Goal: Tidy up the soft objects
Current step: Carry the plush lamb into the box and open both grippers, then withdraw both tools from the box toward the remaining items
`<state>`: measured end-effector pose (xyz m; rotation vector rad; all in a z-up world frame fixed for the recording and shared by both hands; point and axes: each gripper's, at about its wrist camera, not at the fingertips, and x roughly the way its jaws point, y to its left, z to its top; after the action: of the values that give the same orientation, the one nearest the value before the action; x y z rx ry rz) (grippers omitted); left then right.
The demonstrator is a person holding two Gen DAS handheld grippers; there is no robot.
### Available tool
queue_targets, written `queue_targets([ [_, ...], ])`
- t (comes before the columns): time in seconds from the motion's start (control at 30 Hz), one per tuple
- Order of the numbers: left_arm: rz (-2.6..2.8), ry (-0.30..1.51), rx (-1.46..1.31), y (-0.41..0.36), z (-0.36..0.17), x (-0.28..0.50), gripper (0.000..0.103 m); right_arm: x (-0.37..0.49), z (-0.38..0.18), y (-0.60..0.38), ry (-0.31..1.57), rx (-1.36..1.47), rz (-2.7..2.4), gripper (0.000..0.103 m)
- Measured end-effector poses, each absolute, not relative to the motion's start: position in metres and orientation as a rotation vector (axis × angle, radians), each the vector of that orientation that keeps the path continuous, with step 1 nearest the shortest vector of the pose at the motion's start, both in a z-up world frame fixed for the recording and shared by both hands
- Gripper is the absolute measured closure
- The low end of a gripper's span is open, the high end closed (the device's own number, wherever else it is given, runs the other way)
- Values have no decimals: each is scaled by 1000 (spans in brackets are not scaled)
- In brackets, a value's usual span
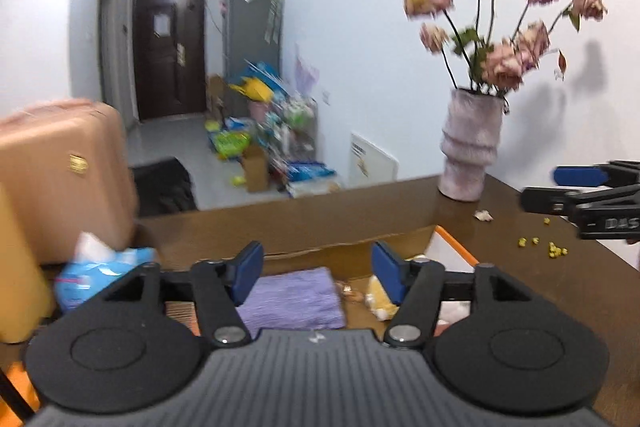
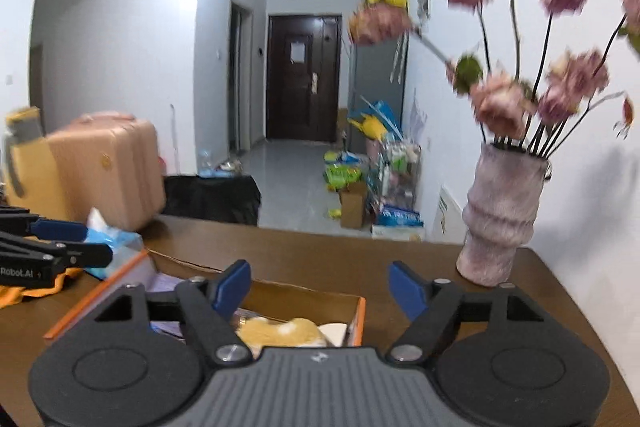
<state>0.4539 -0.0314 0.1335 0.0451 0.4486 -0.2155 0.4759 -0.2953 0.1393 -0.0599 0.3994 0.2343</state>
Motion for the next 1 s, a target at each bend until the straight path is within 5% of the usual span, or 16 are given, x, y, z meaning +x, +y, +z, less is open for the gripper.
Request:
queue_targets([
  [0.4,-107,288,32,-2,136,303,21,341,155,-287,302,-5,295,22],
  [1.0,-156,297,-17,42,44,62,6,75,25,-245,295,78,329,14],
])
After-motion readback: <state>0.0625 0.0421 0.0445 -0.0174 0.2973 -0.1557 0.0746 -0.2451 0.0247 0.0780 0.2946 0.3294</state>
